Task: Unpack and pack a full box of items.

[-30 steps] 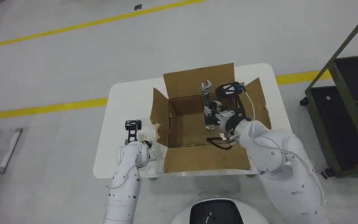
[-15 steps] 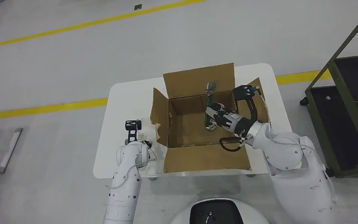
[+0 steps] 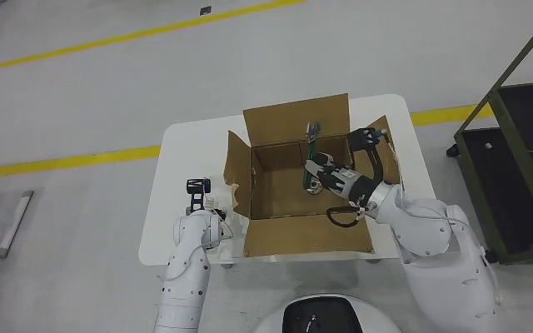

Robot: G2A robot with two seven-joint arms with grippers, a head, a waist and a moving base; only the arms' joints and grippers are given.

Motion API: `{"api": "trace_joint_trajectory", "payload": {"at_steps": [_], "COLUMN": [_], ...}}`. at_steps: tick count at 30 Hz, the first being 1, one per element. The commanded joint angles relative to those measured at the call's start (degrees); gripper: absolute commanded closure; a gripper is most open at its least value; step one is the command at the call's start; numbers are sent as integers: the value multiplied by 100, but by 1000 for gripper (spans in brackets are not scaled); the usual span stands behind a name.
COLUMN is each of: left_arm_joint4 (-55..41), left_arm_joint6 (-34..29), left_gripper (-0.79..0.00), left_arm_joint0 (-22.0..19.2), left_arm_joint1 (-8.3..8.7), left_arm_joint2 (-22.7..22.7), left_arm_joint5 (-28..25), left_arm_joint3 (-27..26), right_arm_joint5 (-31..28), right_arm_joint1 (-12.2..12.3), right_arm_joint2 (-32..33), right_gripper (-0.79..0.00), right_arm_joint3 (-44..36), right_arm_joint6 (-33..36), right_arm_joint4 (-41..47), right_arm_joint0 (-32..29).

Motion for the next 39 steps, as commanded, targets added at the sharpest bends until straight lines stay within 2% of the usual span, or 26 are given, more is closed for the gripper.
{"api": "trace_joint_trajectory", "payload": {"at_steps": [1,13,20,27,32,33,39], "left_arm_joint4": [0,0,0,0,0,0,0], "left_arm_joint6": [0,0,0,0,0,0,0], "left_gripper": [-785,-785,-785,-785,-785,-785,-785], "left_arm_joint0": [0,0,0,0,0,0,0], "left_arm_joint1": [0,0,0,0,0,0,0], "left_arm_joint2": [0,0,0,0,0,0,0], "left_arm_joint5": [0,0,0,0,0,0,0], "left_arm_joint3": [0,0,0,0,0,0,0], "right_arm_joint5": [-84,-628,-824,-918,-935,-923,-647], "right_arm_joint1": [17,179,286,356,393,411,459], "right_arm_joint2": [119,1715,2626,3182,3368,3422,3369], "right_gripper": [0,0,0,0,0,0,0], "right_arm_joint3": [-133,-935,-999,-976,-853,-849,-648], "right_arm_joint6": [-106,-533,-703,-862,-969,-943,-988], "right_arm_joint4": [328,2683,2889,2755,2742,2526,2319], "right_arm_joint0": [-127,-1193,-1823,-2522,-2827,-2879,-2940]}}
